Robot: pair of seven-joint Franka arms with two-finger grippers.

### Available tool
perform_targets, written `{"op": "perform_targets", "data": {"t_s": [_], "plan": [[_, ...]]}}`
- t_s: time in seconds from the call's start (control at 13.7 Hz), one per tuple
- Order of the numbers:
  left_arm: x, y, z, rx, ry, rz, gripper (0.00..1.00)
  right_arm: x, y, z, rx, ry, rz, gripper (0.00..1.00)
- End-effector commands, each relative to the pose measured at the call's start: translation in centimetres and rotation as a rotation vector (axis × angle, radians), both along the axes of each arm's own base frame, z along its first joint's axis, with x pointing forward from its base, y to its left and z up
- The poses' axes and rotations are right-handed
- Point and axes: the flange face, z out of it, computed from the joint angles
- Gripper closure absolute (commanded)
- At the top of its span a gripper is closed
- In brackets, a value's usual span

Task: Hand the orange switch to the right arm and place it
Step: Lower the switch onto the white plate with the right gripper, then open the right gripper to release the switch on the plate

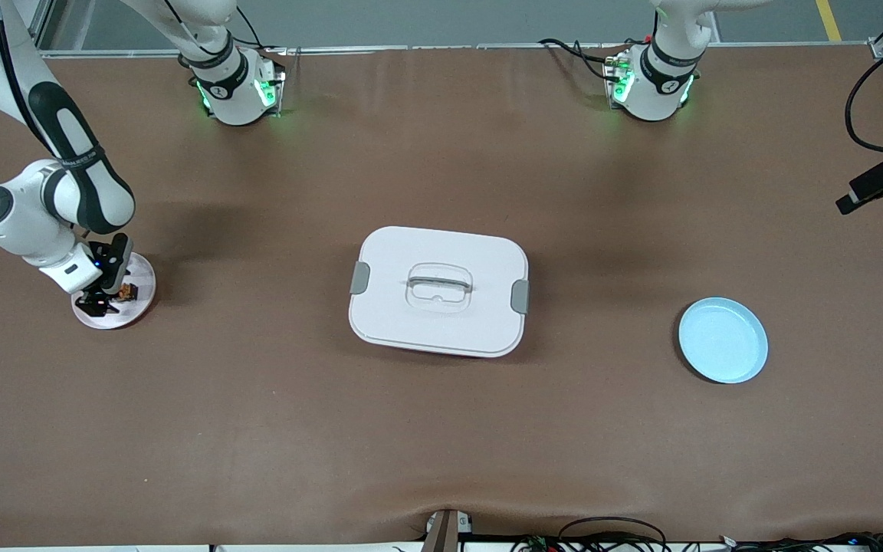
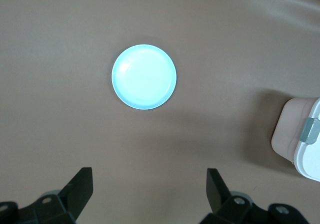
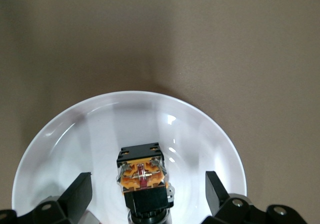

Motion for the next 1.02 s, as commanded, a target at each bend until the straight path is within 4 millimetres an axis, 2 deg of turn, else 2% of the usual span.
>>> {"op": "perform_targets", "data": {"t_s": [0.0, 0.29, 0.44, 0.65, 0.73, 0.8, 0.95], "plan": [[-0.5, -0.4, 2.0, 0.037, -0.031, -0.034, 0.0, 0.0, 0.2, 1.4, 0.023, 0.018, -0.112, 0.0], [-0.4, -3.2, 3.9, 0.065, -0.07, -0.113, 0.0, 0.9, 1.9, 5.9, 0.043, 0.049, -0.229, 0.0], [-0.5, -5.5, 3.7, 0.068, -0.048, -0.166, 0.0, 0.9, 3.2, 8.7, 0.055, 0.074, -0.331, 0.0], [-0.4, -6.2, 3.6, 0.072, -0.047, -0.183, 0.0, 0.6, 5.1, 12.5, 0.063, 0.086, -0.461, 0.0], [-0.3, -6.6, 4.1, 0.087, -0.056, -0.189, 0.0, 0.5, 5.9, 13.5, 0.063, 0.094, -0.5, 0.0], [-0.2, -7.7, 4.4, 0.086, -0.06, -0.195, 0.0, 0.3, 6.7, 14.5, 0.064, 0.102, -0.548, 0.0], [0.0, -9.1, 3.7, 0.088, -0.046, -0.22, 0.0, 0.0, 9.2, 16.6, 0.063, 0.113, -0.618, 0.0]]}}
